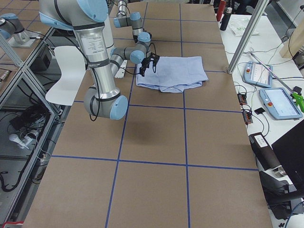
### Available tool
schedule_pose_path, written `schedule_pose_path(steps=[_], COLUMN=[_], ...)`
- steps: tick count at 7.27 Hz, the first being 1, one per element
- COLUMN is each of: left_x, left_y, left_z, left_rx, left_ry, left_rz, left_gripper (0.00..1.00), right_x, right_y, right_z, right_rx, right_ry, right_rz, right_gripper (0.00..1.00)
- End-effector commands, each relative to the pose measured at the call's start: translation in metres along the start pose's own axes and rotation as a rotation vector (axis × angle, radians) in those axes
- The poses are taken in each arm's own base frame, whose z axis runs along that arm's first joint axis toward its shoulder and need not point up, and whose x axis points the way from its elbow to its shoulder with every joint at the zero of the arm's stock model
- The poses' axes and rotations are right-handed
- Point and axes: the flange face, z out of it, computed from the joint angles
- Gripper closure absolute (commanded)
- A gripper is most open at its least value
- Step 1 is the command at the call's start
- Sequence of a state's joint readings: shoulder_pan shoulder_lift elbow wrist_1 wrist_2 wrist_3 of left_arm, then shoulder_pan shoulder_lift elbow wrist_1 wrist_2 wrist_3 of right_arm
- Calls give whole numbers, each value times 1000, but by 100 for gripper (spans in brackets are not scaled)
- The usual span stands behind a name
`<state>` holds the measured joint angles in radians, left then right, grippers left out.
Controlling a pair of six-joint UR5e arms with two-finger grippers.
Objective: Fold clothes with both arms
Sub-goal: 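Move the right gripper toward the shirt's near edge while the left gripper holds the corner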
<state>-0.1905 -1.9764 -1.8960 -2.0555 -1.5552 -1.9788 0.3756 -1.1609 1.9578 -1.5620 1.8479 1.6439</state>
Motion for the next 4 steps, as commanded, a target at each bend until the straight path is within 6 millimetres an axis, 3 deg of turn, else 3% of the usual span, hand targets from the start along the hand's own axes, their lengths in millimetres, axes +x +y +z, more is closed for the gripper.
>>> schedule_pose_path(steps=[1,4], left_x=[4,7], left_y=[2,4], left_z=[-1,-2], left_rx=[-3,-6], left_ry=[6,13], left_rz=[0,0], left_gripper=[100,100], right_x=[-16,-3], right_y=[0,3], right_z=[26,37], right_rx=[11,3], right_ry=[48,76], right_rz=[5,1], right_gripper=[0,0])
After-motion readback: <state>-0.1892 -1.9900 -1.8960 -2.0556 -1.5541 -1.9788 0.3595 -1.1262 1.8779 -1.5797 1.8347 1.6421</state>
